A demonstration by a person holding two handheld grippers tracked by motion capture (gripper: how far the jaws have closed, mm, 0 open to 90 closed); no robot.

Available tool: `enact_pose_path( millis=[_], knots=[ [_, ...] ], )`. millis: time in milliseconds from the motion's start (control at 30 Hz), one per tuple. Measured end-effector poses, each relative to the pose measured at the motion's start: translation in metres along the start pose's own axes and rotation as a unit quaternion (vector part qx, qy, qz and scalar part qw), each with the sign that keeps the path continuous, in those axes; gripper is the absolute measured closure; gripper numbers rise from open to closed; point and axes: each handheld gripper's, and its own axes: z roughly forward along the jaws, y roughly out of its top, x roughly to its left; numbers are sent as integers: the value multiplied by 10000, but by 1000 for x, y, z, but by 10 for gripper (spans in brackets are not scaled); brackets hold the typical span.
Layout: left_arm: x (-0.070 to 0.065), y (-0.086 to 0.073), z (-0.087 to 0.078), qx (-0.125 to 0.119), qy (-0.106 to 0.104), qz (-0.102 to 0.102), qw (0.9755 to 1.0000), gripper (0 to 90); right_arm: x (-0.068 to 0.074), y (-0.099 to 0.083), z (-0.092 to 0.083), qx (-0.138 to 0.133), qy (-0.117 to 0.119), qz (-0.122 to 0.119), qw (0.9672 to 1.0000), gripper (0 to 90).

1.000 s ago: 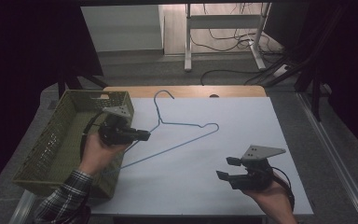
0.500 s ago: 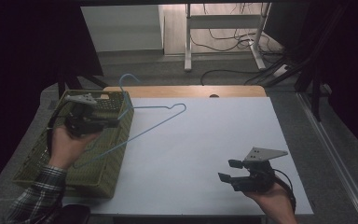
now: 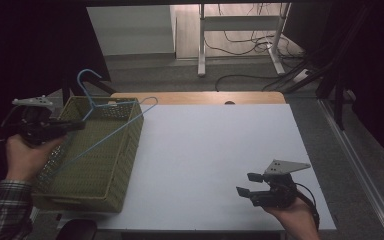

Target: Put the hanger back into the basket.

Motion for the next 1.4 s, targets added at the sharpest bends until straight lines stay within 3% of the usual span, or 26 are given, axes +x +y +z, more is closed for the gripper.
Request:
enact_pose_path(
  millis=[333, 600, 1100, 1267, 1333, 1367, 1400],
  knots=[
    [38, -29, -13, -165, 341, -524, 9979, 875, -1, -2, 4, 131, 24, -32, 9999, 355],
    [54, -49, -3, -285, 357, -716, 9964, 874, -2, -4, 5, 189, 24, -4, 9998, 354],
    [60, -77, 53, -115, 238, -690, 9973, 874, -1, -6, 10, 304, 38, -44, 9995, 354],
    [63, -84, 66, 99, 217, -690, 9973, 873, -1, -7, 11, 327, 40, -43, 9994, 354],
    [62, -82, 67, 203, 298, -554, 9978, 872, -1, -8, 11, 332, 40, -43, 9994, 354],
    [62, -82, 70, 317, 209, -575, 9976, 871, -1, -8, 12, 334, 36, -48, 9994, 353],
    [62, -82, 72, 431, 271, -565, 9971, 867, -1, -8, 12, 333, 29, -57, 9994, 350]
  ],
)
